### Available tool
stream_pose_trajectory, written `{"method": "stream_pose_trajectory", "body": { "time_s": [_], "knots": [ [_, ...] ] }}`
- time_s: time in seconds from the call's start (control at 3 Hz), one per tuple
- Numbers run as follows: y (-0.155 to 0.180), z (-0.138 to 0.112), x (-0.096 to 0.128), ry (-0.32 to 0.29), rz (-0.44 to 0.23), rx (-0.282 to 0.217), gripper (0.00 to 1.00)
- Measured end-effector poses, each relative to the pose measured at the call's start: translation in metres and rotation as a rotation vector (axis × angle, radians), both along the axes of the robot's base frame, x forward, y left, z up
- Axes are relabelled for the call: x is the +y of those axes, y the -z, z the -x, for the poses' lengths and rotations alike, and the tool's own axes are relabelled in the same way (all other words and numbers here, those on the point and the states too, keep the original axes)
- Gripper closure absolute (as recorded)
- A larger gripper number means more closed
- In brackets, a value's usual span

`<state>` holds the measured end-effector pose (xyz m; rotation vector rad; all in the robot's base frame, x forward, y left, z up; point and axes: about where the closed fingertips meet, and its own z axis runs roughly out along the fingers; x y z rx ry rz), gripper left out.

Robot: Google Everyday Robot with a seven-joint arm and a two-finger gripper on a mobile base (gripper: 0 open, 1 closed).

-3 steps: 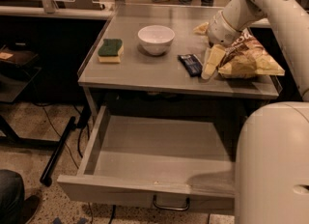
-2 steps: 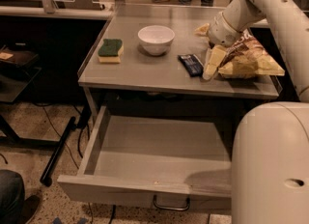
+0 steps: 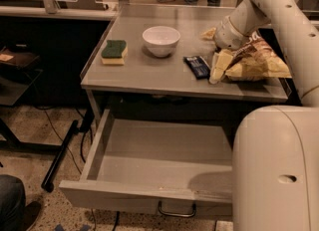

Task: Place rxbar blueberry into top drawer

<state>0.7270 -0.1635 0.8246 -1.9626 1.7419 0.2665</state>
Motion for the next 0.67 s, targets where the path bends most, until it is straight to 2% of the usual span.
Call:
{"method": "stream_pose_trajectory", "body": {
  "time_s": [0.33,0.67],
  "knots": [
    [0.0011,-0.0008,-0.0002,0.0,0.0,0.001,0.14],
    [0.0012,-0.0008,-0.0002,0.0,0.0,0.001,0.45]
  ]
}}
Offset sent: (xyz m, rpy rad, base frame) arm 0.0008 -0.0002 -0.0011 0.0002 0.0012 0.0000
